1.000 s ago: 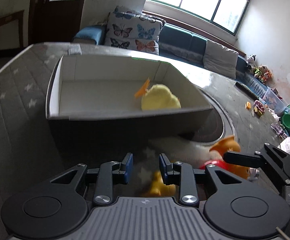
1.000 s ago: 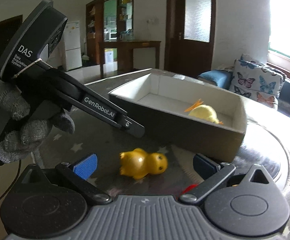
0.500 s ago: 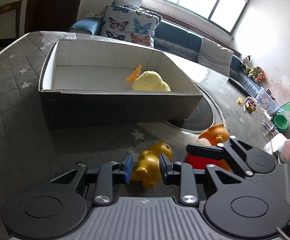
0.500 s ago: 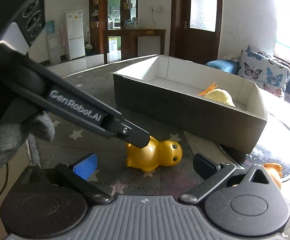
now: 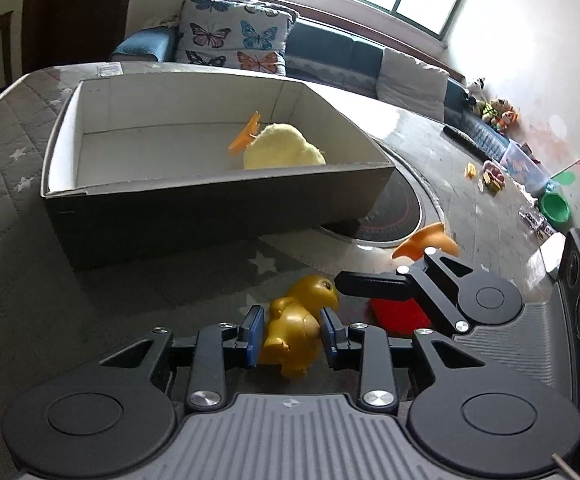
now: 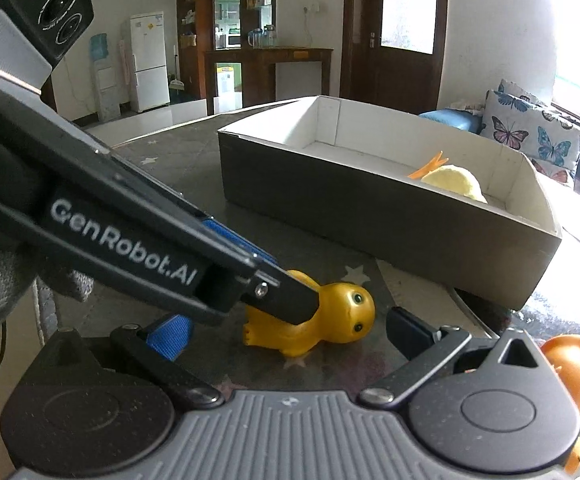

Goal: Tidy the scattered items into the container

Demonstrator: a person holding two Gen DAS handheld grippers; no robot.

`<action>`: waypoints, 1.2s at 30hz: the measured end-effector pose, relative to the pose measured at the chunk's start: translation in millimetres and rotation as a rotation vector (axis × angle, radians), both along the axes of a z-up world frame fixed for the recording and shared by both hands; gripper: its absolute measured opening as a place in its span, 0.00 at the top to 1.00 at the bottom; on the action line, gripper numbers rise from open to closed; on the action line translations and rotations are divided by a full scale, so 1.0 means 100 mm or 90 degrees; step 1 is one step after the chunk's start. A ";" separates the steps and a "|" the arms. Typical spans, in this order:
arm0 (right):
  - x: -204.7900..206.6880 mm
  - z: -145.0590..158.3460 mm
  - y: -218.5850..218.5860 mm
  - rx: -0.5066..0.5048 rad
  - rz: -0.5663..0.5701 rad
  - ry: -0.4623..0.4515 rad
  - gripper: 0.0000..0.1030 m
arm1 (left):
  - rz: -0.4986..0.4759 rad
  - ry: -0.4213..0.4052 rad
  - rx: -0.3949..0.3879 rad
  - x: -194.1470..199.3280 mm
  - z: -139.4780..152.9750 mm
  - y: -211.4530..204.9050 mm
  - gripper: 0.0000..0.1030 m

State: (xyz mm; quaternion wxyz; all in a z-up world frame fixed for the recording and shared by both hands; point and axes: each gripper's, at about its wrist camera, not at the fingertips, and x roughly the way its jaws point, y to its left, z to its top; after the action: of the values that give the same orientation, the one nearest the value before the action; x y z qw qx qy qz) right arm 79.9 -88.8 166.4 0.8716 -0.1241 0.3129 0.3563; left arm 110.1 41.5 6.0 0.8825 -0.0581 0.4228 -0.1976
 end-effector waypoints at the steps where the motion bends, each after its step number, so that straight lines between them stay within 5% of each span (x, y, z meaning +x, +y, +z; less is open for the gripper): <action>1: 0.00 0.00 0.00 0.000 0.001 0.001 0.01 | -0.003 0.000 0.002 0.00 0.00 -0.01 0.67; 20: 0.08 -0.02 -0.03 -0.002 -0.009 0.014 0.30 | -0.027 0.021 0.026 0.09 -0.09 -0.07 0.65; 36: 0.01 0.06 -0.04 -0.009 -0.003 0.005 0.30 | -0.025 0.018 0.026 0.01 -0.04 -0.09 0.65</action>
State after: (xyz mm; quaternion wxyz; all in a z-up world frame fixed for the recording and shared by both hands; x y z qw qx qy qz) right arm 80.8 -92.4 171.9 0.8705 -0.1279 0.3188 0.3525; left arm 111.5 32.5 2.0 0.8733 -0.0346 0.4403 -0.2057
